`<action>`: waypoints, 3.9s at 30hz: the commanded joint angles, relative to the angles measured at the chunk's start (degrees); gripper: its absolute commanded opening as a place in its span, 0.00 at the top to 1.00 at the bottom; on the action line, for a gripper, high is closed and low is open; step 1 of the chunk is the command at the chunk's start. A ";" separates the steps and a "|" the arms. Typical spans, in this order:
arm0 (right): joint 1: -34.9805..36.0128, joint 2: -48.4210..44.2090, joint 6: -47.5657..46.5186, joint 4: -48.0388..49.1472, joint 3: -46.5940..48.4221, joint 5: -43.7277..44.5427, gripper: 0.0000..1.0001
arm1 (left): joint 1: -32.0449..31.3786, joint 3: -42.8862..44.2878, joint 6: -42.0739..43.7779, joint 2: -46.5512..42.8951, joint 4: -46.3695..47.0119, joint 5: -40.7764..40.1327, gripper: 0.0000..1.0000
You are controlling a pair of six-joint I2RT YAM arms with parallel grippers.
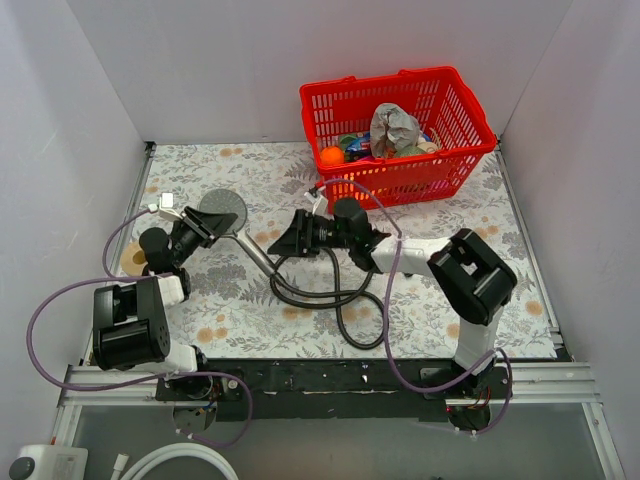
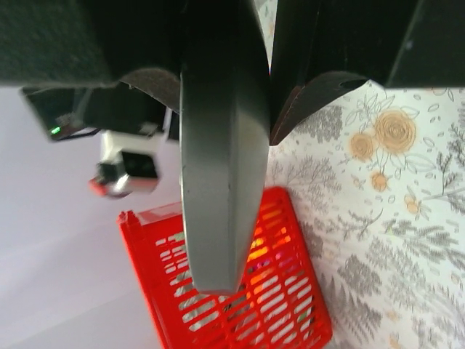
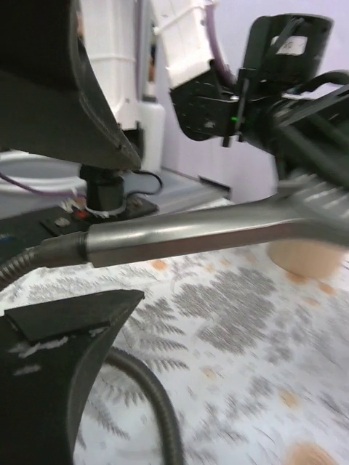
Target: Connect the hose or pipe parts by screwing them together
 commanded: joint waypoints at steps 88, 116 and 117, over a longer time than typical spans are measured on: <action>-8.69 -68.06 -4.46 -103.82 -1.20 78.26 0.72 | -65.31 49.74 71.37 33.61 -81.52 -30.18 0.69; -9.74 -64.63 -4.81 -91.61 -13.15 71.93 0.34 | -67.69 52.71 87.65 29.35 -92.59 -23.94 0.30; -10.09 -64.63 -5.60 -91.16 -13.59 71.67 0.34 | -67.69 52.97 86.08 29.71 -92.33 -23.51 0.32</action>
